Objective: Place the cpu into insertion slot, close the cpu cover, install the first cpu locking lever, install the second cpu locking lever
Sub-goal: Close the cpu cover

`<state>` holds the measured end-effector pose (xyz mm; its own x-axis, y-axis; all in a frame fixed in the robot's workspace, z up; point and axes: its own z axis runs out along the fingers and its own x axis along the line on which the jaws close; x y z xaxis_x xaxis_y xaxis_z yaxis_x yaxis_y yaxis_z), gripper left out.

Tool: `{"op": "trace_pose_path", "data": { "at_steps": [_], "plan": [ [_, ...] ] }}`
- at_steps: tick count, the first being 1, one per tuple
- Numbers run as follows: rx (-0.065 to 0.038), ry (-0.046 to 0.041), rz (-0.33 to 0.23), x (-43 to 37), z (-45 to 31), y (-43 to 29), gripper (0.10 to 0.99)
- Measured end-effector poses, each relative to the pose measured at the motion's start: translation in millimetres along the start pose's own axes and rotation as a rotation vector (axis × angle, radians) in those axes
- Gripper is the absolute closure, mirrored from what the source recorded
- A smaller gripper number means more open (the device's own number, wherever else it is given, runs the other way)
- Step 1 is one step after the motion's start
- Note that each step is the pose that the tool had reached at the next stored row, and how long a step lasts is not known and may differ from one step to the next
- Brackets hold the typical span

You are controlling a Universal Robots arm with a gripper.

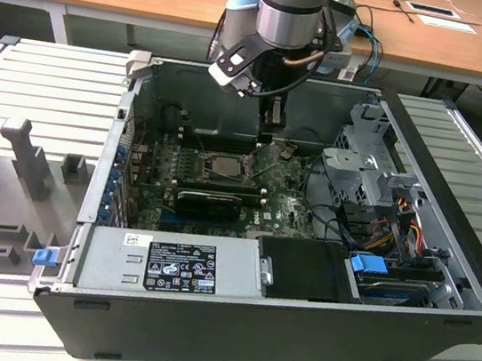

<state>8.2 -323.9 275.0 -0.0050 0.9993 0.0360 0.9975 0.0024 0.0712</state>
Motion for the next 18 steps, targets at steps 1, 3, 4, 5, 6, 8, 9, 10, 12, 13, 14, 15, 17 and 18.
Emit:
{"op": "trace_pose_path", "data": {
  "at_steps": [1, 3, 4, 5, 6, 8, 9, 10, 12, 13, 14, 15, 17, 18],
  "plan": [
    [0.000, -0.0001, 0.000, 0.0, 0.1, 2.0, 0.980],
    [0.000, 0.0000, 0.000, 0.0, 0.4, 5.3, 0.980],
    [0.000, 0.0001, 0.000, 0.0, 0.5, 7.0, 0.980],
    [0.000, 0.0002, 0.000, 0.0, 0.9, 8.5, 0.980],
    [0.000, 0.0003, 0.000, -0.1, 1.3, 9.5, 0.980],
    [0.000, 0.0002, 0.000, -0.2, 2.6, 9.8, 0.980],
    [0.000, 0.0002, 0.000, -0.3, 3.3, 9.7, 0.980],
    [-0.001, 0.0001, -0.001, -0.6, 3.9, 9.7, 0.980],
    [-0.001, 0.0004, -0.003, -1.4, 6.7, 10.0, 0.980],
    [-0.001, 0.0008, -0.005, -1.8, 7.4, 10.6, 0.980],
    [-0.001, 0.0013, -0.006, -1.8, 8.0, 11.5, 0.980],
    [-0.001, 0.0012, -0.007, -1.9, 8.4, 12.0, 0.980],
    [-0.001, 0.0018, -0.007, -2.0, 9.0, 16.7, 0.980],
    [-0.001, 0.0017, -0.007, -2.0, 9.1, 17.6, 0.980]
  ]
}}
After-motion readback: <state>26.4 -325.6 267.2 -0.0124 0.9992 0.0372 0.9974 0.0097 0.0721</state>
